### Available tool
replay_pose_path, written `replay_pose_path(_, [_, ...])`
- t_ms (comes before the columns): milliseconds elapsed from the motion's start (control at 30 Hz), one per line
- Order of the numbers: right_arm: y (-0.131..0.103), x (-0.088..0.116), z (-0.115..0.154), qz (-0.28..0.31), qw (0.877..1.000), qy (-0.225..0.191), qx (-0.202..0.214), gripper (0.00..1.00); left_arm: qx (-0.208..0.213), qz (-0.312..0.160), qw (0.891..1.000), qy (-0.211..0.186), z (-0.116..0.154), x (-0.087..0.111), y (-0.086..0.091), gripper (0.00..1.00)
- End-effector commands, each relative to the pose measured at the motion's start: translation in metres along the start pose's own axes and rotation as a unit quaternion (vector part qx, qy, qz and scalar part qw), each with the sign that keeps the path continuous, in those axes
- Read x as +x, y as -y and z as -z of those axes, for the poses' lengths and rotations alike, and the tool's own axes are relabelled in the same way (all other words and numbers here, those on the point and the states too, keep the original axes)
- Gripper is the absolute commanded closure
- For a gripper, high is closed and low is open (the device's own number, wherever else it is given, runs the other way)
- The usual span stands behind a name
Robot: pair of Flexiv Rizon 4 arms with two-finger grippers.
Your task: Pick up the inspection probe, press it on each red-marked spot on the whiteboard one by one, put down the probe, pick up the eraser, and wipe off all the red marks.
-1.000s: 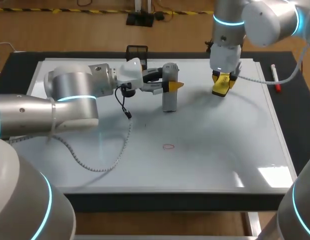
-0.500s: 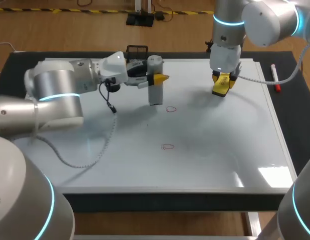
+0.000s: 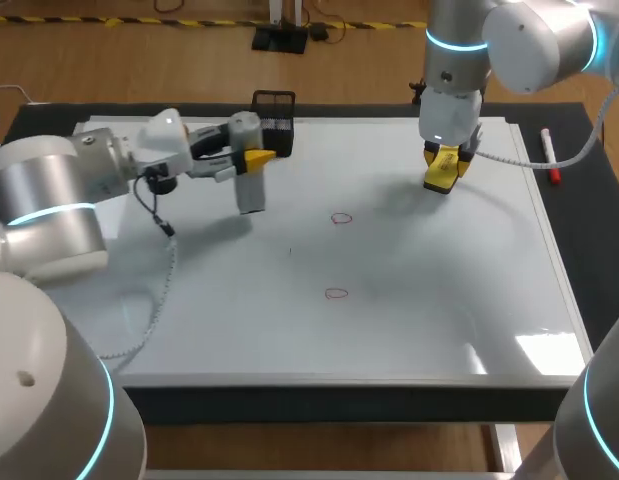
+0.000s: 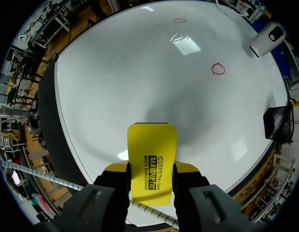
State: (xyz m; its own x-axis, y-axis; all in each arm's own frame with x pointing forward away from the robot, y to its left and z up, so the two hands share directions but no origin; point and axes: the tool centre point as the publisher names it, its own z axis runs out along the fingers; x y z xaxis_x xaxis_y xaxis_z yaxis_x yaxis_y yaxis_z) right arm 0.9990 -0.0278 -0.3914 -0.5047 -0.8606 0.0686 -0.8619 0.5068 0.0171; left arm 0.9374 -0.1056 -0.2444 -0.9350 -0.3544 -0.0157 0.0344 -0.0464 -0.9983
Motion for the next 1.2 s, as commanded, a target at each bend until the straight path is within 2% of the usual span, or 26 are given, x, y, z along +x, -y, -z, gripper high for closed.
replay_pose_path(33, [0.001, 0.000, 0.001, 0.001, 1.000, -0.002, 0.000, 1.00, -0.001, -0.004, 0.999, 0.036, 0.054, 0.004, 0.010, 1.00])
replay_pose_path(333, [0.001, 0.000, 0.001, 0.001, 1.000, -0.002, 0.000, 1.00, -0.004, -0.007, 0.997, 0.071, 0.102, -0.005, 0.011, 1.00])
replay_pose_path(533, [0.001, 0.000, 0.001, 0.001, 1.000, -0.002, 0.000, 1.00, -0.003, -0.006, 0.996, 0.088, 0.121, -0.008, 0.011, 1.00])
replay_pose_path(667, [-0.001, -0.002, 0.001, 0.005, 1.000, -0.004, 0.003, 1.00, -0.003, -0.006, 0.996, 0.088, 0.121, -0.008, 0.011, 1.00])
replay_pose_path(933, [-0.027, -0.024, 0.010, 0.040, 0.999, -0.014, 0.024, 1.00, -0.003, -0.006, 0.996, 0.088, 0.121, -0.008, 0.011, 1.00])
replay_pose_path(1200, [-0.077, -0.057, 0.013, 0.102, 0.994, -0.013, 0.034, 1.00, -0.003, -0.006, 0.996, 0.088, 0.121, -0.008, 0.011, 1.00])
